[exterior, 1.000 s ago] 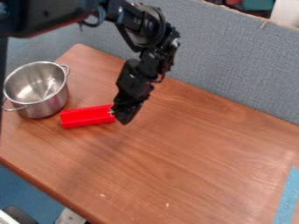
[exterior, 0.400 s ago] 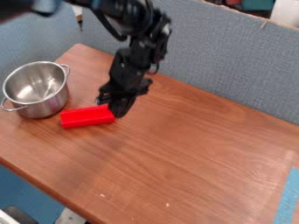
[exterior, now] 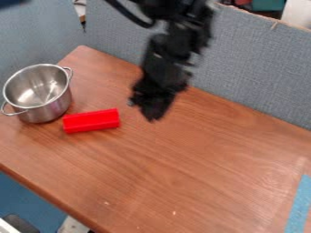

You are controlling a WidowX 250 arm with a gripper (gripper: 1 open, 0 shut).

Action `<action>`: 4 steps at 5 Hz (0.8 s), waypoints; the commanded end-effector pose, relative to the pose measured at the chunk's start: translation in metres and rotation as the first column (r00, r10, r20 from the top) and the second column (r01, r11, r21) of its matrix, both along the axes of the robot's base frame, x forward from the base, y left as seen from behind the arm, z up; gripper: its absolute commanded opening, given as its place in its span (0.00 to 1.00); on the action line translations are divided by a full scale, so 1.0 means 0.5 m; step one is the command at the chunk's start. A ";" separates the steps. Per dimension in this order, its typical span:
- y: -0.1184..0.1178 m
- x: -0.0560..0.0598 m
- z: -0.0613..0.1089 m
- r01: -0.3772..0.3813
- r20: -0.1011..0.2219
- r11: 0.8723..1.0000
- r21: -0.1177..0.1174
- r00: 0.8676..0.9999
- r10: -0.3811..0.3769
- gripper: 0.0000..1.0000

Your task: Move the red object from the metal pot to the table

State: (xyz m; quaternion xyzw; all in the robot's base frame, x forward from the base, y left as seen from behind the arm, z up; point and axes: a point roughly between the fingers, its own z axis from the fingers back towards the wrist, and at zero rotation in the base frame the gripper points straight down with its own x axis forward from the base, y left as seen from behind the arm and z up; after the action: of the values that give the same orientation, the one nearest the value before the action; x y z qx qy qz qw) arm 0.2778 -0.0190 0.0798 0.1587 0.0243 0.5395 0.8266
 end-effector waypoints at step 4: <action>-0.015 -0.211 -0.149 -0.257 -0.001 0.966 -0.039 0.966 0.257 0.00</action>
State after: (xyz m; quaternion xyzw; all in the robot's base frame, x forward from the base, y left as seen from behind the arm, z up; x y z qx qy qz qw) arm 0.1729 -0.0250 0.0018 0.1445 0.0585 0.6414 0.7512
